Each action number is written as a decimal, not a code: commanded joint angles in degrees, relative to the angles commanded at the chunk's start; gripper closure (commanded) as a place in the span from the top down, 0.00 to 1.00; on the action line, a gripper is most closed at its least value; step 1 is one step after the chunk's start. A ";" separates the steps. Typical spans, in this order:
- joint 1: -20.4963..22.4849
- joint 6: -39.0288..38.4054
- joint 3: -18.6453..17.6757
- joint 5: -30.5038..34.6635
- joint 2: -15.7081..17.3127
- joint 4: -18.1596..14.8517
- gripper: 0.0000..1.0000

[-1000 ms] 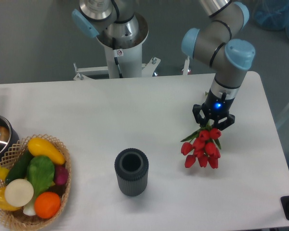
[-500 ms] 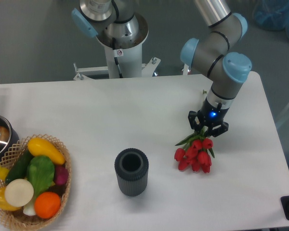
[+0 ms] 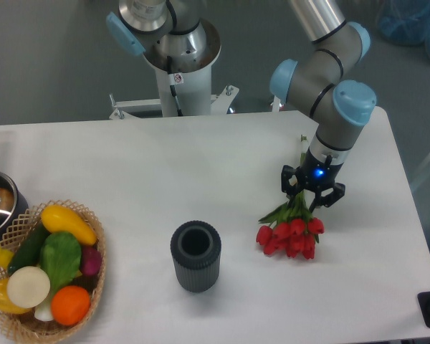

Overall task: Place the flowers on the table
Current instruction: 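Open the gripper to release the tulips onto the table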

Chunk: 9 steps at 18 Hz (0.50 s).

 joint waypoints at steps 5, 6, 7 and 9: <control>4.22 -0.35 2.10 0.18 5.97 -0.17 1.00; 4.92 -0.79 3.41 0.70 6.94 -0.26 1.00; 5.54 -0.62 4.30 1.31 7.82 -0.35 1.00; 6.33 -0.18 4.75 2.20 9.58 -0.44 1.00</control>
